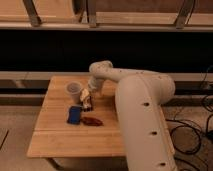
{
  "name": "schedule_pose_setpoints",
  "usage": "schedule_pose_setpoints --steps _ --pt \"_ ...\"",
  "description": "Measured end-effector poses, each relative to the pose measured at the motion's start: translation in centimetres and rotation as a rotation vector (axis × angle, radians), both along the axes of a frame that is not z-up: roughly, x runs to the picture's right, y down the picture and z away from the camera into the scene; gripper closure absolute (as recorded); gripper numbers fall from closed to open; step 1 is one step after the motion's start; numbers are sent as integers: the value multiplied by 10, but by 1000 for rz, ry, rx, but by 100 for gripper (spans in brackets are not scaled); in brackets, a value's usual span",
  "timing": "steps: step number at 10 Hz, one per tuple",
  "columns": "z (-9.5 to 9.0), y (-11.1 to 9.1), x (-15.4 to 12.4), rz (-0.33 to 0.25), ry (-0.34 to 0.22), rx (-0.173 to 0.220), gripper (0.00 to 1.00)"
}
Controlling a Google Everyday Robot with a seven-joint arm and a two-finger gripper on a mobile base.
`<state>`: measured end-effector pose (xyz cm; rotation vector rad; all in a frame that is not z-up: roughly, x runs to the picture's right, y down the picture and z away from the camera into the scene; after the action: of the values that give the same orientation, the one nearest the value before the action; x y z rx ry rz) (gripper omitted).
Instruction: Place the eraser in the ceramic cup
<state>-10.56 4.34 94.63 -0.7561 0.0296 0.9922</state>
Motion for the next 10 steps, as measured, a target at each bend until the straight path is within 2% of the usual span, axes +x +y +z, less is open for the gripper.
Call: schedule_pose_setpoints --steps 2,4,9,10 --pt "1 -8 -26 -78 -38 13 20" --pt "5 0 -46 -128 -66 -13 20" --pt "22 21 -61 -163 -82 -109 20" --pt "25 22 -61 -163 -77 -118 24"
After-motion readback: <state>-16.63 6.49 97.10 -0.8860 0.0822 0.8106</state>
